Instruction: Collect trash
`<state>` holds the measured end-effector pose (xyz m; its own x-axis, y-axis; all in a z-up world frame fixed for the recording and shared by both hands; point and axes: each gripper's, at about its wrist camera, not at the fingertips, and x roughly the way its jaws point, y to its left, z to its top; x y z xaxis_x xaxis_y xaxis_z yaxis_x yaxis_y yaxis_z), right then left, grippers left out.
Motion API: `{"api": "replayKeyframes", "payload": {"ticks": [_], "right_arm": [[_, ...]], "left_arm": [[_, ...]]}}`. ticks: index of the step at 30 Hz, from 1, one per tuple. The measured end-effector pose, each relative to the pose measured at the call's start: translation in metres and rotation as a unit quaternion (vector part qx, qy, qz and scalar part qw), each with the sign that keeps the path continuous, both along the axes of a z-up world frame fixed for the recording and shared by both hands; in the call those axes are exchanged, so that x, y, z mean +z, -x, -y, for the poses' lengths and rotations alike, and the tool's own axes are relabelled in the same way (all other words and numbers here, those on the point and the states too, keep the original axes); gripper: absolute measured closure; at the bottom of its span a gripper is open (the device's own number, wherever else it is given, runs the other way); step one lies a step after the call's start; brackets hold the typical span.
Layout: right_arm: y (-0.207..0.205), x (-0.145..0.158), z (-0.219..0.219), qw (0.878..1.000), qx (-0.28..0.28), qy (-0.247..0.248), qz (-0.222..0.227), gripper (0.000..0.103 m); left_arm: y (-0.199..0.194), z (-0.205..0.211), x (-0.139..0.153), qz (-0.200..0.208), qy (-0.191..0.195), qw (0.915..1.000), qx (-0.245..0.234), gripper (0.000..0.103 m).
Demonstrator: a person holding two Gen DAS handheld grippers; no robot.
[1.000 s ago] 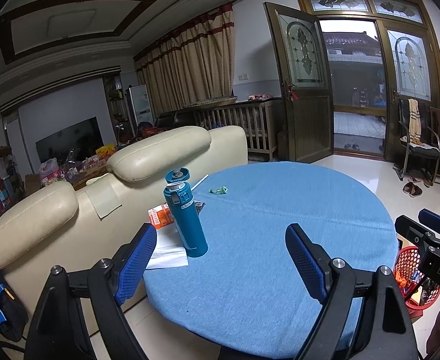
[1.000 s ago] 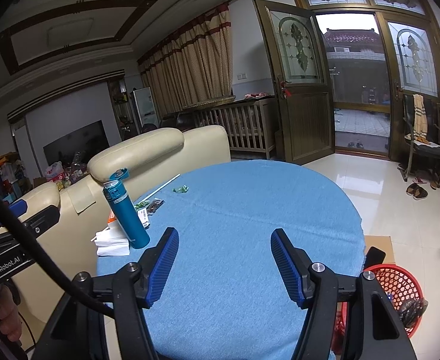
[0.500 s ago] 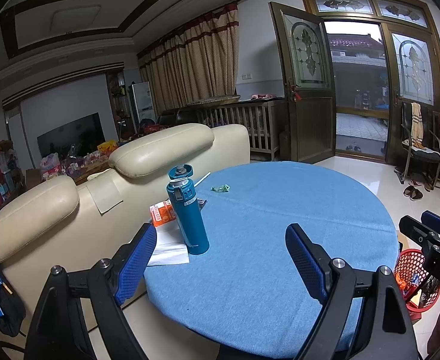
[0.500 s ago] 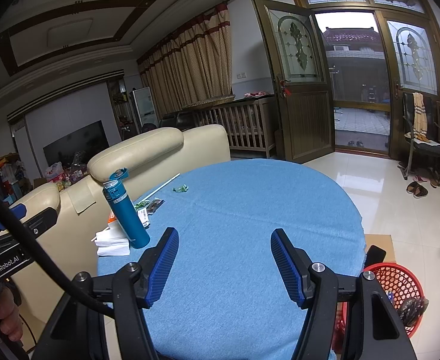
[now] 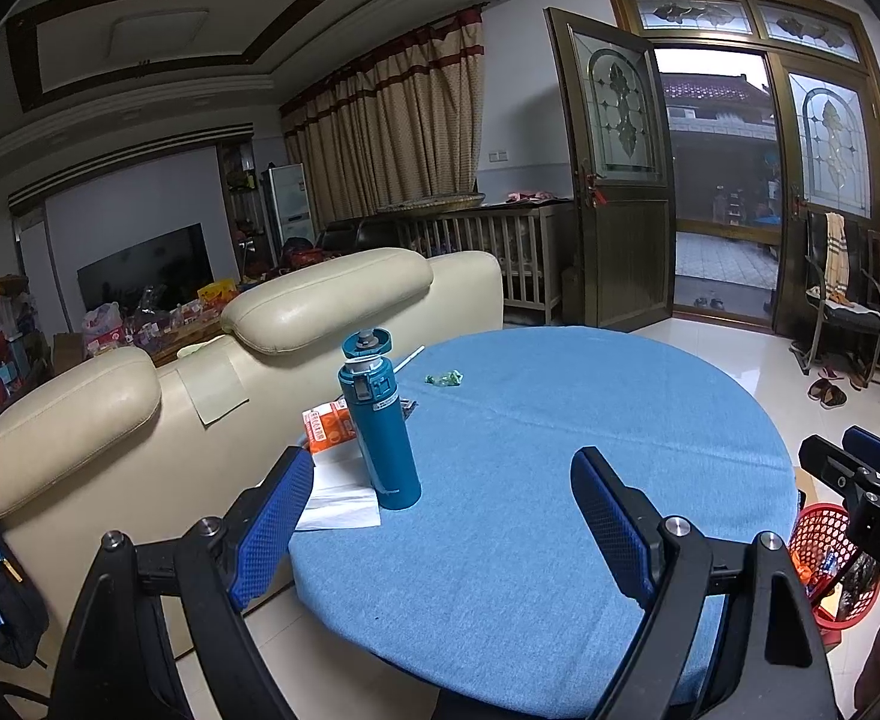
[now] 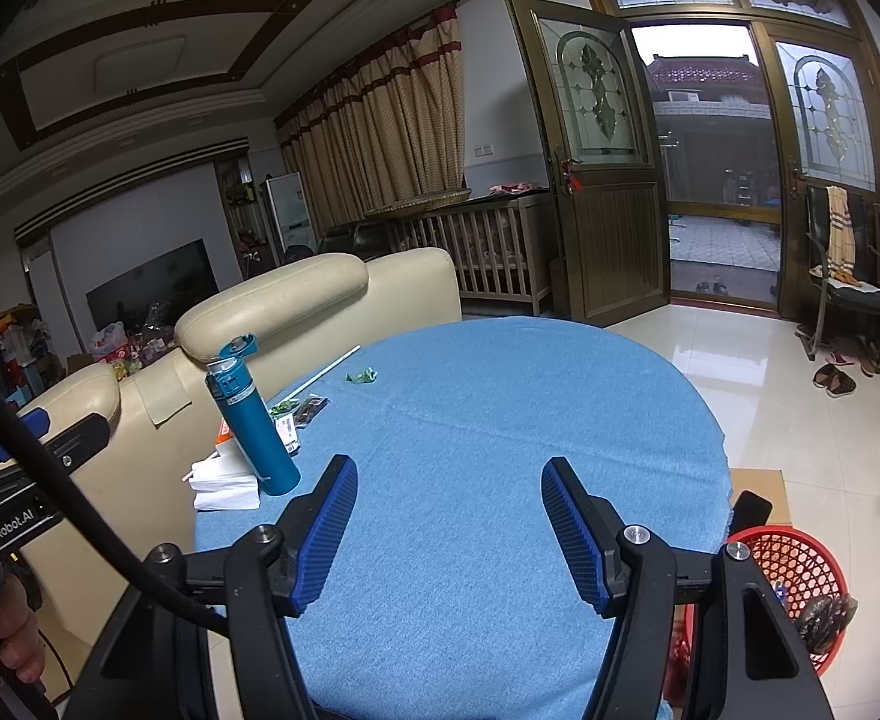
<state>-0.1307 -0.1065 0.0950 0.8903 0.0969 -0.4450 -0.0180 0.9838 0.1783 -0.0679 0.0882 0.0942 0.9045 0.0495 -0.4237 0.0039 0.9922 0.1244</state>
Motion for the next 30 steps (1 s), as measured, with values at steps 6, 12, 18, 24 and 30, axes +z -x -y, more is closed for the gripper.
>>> {"api": "replayKeyframes", "payload": {"ticks": [6,12,18,24,30], "right_arm": [[-0.0002,-0.0004,-0.0007,1.0,0.0,0.0,-0.001,0.035],[-0.0009,-0.0012,-0.0024,1.0,0.001,0.001,-0.003,0.035],[-0.0005,-0.0014,-0.003,1.0,0.002,0.002,-0.003,0.035],[-0.0014,-0.0034,-0.0044,1.0,0.003,0.001,-0.005,0.035],[-0.002,-0.0042,-0.0055,1.0,0.003,0.001,-0.005,0.035]], "left_arm": [[0.0001,-0.0009,-0.0011,-0.001,0.001,1.0,0.001,0.015],[0.0014,-0.0022,-0.0018,-0.002,0.003,1.0,0.003,0.015],[0.0012,-0.0033,-0.0028,-0.002,0.004,1.0,0.004,0.015],[0.0016,-0.004,-0.0035,-0.002,0.004,1.0,0.005,0.015],[0.0014,-0.0057,-0.0052,-0.002,0.004,1.0,0.006,0.015]]}}
